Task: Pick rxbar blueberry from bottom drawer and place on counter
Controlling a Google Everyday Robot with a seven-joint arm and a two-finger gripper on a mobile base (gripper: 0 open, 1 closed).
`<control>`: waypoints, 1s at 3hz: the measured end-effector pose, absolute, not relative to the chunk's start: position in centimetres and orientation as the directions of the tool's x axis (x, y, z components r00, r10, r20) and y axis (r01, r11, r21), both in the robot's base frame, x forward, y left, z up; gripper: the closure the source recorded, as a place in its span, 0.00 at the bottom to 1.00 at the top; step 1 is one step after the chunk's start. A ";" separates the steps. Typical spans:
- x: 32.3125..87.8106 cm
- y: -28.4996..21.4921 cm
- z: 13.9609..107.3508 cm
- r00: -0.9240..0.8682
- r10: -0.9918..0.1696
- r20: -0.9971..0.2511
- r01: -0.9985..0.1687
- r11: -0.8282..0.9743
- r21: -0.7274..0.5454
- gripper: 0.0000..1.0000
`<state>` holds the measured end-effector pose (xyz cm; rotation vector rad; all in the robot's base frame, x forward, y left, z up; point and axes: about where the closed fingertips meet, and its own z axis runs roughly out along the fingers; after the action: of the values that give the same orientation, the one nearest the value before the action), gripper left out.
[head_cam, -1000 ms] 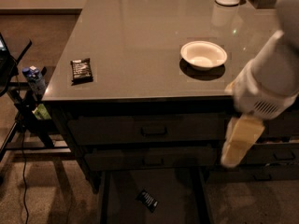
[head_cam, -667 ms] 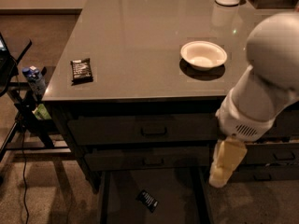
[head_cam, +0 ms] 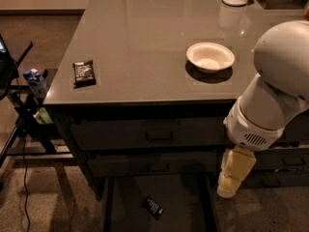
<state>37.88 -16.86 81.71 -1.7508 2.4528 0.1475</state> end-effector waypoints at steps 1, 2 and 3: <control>36.4 -16.7 78.0 -0.348 -0.922 -0.168 -0.937 0.340 0.075 0.00; 34.0 -16.4 70.4 -0.434 -0.878 -0.202 -0.897 0.401 0.185 0.00; 32.2 -16.5 64.7 -0.507 -0.838 -0.202 -0.852 0.450 0.268 0.00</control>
Offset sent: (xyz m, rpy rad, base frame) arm -0.0605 0.0098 -0.2076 0.2165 0.2397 -0.1997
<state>32.23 -16.53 64.66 -1.5392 2.6407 0.5243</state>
